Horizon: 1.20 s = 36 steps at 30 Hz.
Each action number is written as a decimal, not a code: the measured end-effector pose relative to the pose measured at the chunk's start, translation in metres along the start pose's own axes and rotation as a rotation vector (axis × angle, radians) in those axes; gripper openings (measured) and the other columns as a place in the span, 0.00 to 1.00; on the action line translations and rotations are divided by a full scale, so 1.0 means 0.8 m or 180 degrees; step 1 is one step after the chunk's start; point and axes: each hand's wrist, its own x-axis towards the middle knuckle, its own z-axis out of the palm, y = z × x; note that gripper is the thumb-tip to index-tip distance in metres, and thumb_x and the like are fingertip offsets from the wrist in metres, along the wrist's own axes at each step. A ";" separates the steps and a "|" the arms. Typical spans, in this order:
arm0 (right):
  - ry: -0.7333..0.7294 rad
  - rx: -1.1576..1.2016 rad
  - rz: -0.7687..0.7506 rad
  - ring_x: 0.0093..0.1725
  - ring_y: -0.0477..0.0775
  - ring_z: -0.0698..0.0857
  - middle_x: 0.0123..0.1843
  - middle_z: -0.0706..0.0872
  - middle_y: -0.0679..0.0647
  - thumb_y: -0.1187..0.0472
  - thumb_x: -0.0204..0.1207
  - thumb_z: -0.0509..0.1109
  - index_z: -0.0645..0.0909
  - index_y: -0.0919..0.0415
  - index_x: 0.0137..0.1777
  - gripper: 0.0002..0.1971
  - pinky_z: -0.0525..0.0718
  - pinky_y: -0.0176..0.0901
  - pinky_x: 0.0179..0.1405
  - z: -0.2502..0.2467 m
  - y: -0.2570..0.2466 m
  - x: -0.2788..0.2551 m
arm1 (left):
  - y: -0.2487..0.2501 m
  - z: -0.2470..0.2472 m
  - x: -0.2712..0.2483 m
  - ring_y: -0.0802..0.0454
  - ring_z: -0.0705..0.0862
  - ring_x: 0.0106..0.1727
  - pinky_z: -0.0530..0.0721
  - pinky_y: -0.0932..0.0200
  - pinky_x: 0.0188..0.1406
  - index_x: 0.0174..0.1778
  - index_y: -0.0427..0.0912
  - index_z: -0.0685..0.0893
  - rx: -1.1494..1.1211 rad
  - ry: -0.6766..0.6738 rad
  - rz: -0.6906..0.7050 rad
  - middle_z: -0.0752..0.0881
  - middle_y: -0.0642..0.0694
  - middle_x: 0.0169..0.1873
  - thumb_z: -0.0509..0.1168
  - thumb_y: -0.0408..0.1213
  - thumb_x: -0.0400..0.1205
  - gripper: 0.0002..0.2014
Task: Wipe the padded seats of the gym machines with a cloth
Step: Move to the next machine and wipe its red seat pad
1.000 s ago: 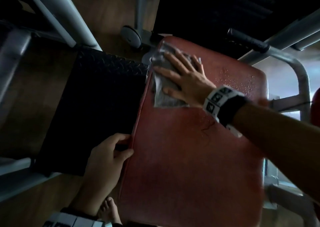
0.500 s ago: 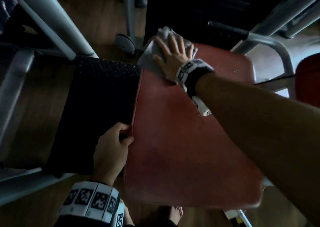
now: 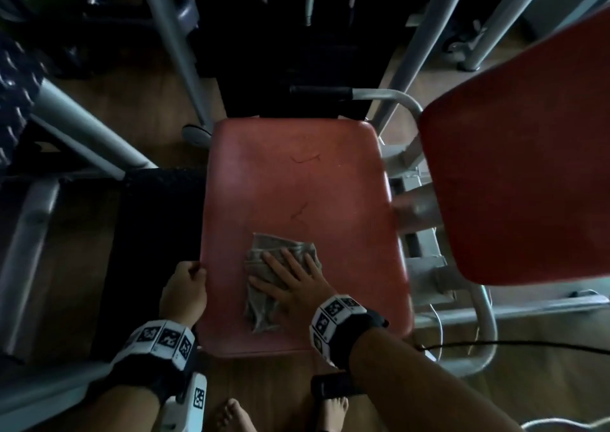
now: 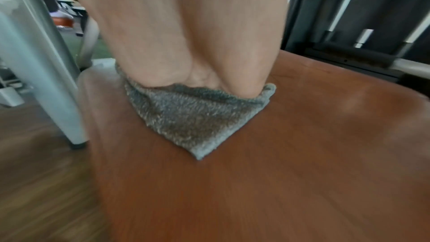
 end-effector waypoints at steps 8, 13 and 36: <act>-0.0264 0.0575 0.1122 0.77 0.70 0.71 0.83 0.65 0.57 0.30 0.68 0.53 0.60 0.39 0.82 0.40 0.80 0.75 0.59 0.020 0.065 -0.123 | 0.059 0.065 -0.044 0.40 0.41 0.85 0.44 0.33 0.81 0.84 0.44 0.33 -0.0123 -0.0061 -0.0744 0.40 0.39 0.84 0.65 0.78 0.63 0.68; -0.0108 0.1070 0.1812 0.84 0.72 0.46 0.87 0.40 0.56 0.26 0.68 0.39 0.34 0.31 0.80 0.40 0.62 0.77 0.74 0.018 0.122 -0.139 | 0.052 0.070 -0.039 0.36 0.45 0.84 0.50 0.31 0.80 0.83 0.43 0.32 0.0149 -0.0083 -0.0714 0.42 0.38 0.84 0.71 0.81 0.43 0.83; 0.0326 0.3070 0.3880 0.62 0.64 0.82 0.66 0.81 0.64 0.52 0.81 0.65 0.70 0.58 0.74 0.23 0.79 0.48 0.61 0.003 0.135 -0.138 | 0.056 0.077 -0.028 0.30 0.50 0.82 0.54 0.30 0.78 0.82 0.42 0.30 0.0912 0.0041 -0.0660 0.45 0.33 0.83 0.84 0.61 0.42 0.85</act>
